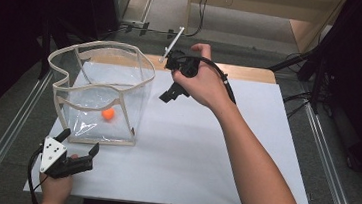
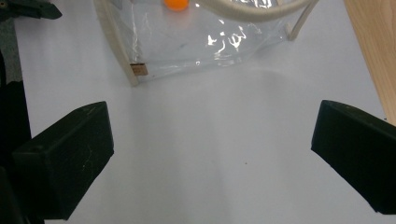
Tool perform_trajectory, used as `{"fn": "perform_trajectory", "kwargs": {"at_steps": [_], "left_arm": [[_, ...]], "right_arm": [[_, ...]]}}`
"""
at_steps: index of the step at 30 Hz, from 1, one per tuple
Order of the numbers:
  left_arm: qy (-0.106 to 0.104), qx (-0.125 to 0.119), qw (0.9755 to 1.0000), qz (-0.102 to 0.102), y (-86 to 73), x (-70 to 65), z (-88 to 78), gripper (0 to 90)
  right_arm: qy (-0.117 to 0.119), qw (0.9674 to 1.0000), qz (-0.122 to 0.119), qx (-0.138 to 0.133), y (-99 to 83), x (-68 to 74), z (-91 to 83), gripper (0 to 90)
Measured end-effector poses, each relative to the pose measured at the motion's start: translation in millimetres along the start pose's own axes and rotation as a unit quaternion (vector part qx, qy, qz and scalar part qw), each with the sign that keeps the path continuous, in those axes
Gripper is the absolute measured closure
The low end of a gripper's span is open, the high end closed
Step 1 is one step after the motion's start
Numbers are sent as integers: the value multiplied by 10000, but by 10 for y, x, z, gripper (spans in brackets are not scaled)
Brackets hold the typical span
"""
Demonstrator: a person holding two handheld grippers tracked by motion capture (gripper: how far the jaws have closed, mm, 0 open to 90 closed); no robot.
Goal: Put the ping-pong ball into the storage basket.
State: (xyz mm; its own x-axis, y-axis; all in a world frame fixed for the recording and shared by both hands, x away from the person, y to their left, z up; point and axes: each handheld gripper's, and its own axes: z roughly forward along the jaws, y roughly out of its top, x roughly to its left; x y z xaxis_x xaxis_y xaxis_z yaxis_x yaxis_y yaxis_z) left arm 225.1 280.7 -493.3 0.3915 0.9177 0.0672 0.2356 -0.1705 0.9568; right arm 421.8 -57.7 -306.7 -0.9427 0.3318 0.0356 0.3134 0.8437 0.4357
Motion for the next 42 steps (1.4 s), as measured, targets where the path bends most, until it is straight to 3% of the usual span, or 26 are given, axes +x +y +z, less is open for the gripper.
{"fn": "perform_trajectory", "kwargs": {"at_steps": [15, 34, 42], "left_arm": [[2, -1, 10000, -22, 0, 1, 0, 0], [5, 18, 10000, -8, 0, 2, -3, 0], [2, 1, 10000, -5, -1, 0, -3, 0]], "right_arm": [[2, 10000, 36, 7, -237, 67, 180, 0], [-61, 9999, 78, -128, -531, 150, 267, 0], [-158, 9995, 230, -177, -698, 179, 252, 0]]}}
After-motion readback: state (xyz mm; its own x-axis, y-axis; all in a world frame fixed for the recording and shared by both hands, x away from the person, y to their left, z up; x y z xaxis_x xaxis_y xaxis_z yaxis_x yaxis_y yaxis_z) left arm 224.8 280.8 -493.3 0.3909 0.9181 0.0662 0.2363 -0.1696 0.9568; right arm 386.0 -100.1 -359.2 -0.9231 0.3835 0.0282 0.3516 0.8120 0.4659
